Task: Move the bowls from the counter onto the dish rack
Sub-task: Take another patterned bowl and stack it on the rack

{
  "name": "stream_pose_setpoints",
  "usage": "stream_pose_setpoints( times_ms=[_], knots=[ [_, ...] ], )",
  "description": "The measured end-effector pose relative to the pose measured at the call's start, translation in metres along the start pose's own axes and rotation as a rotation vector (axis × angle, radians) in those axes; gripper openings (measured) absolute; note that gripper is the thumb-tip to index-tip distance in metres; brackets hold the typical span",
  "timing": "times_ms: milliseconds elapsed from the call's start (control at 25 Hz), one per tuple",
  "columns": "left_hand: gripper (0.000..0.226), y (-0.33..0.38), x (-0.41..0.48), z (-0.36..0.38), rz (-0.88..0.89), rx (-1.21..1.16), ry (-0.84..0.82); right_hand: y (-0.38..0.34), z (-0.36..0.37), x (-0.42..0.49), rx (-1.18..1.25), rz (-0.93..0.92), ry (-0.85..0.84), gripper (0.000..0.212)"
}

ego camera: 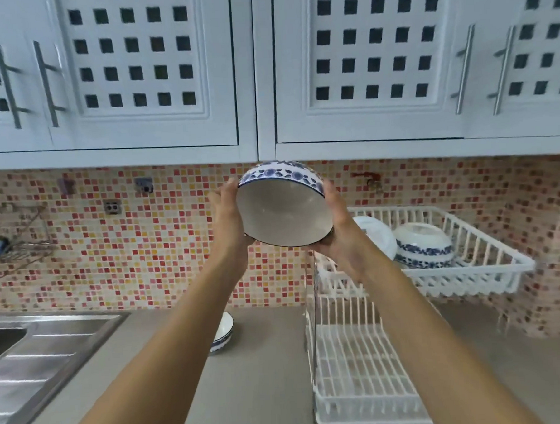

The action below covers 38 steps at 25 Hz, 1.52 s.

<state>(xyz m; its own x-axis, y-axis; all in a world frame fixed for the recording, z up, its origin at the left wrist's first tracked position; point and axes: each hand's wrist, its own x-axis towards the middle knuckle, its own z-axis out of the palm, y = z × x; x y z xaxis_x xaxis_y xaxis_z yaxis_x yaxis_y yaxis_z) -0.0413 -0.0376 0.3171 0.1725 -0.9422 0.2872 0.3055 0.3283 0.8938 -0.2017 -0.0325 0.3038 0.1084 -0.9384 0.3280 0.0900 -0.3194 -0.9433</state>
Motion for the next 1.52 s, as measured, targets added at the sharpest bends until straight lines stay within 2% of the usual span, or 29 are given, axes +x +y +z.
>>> stream_pose_setpoints(
  times_ms=[40,120,200,280,400,480,560,680,760,840,960,1160,1280,1520],
  knots=[
    [0.055,-0.001,0.0,0.018,0.02,-0.015,-0.061,-0.007,-0.019,-0.002,-0.01,-0.039,0.005,0.084],
    [0.036,-0.006,0.0,0.054,0.078,0.006,-0.165,-0.023,-0.059,-0.007,-0.028,-0.111,0.023,0.076],
    [0.031,-0.016,0.004,0.091,0.15,0.146,-0.266,-0.032,-0.104,-0.01,-0.047,-0.16,0.051,0.07],
    [0.043,-0.026,0.011,0.121,0.185,0.282,-0.357,-0.036,-0.145,-0.012,-0.079,-0.188,0.071,0.07],
    [0.073,-0.044,0.021,0.169,0.22,0.493,-0.488,-0.038,-0.211,-0.012,-0.152,-0.227,0.095,0.067],
    [0.08,-0.057,0.022,0.199,0.274,0.631,-0.583,-0.037,-0.25,-0.011,-0.234,-0.257,0.093,0.063],
    [0.09,-0.072,0.029,0.225,0.292,0.723,-0.655,-0.034,-0.282,-0.01,-0.308,-0.261,0.057,0.074],
    [0.105,-0.097,0.048,0.251,0.195,0.764,-0.752,-0.025,-0.325,-0.001,-0.564,-0.211,0.026,0.111],
    [0.106,-0.113,0.059,0.267,0.135,0.865,-0.789,-0.019,-0.353,0.01,-0.686,-0.125,-0.01,0.129],
    [0.099,-0.125,0.063,0.28,0.142,1.018,-0.826,-0.009,-0.374,0.023,-0.816,-0.016,-0.091,0.138],
    [0.1,-0.137,0.07,0.292,0.172,1.193,-0.838,0.011,-0.385,0.042,-0.926,0.045,-0.177,0.132],
    [0.12,-0.155,0.085,0.306,0.127,1.47,-0.823,0.027,-0.397,0.077,-1.073,0.049,-0.248,0.126],
    [0.113,-0.162,0.089,0.314,0.086,1.596,-0.833,0.036,-0.398,0.088,-1.173,0.087,-0.261,0.134],
    [0.11,-0.176,0.093,0.322,0.03,1.736,-0.851,0.047,-0.397,0.094,-1.249,0.155,-0.322,0.126]
  ],
)
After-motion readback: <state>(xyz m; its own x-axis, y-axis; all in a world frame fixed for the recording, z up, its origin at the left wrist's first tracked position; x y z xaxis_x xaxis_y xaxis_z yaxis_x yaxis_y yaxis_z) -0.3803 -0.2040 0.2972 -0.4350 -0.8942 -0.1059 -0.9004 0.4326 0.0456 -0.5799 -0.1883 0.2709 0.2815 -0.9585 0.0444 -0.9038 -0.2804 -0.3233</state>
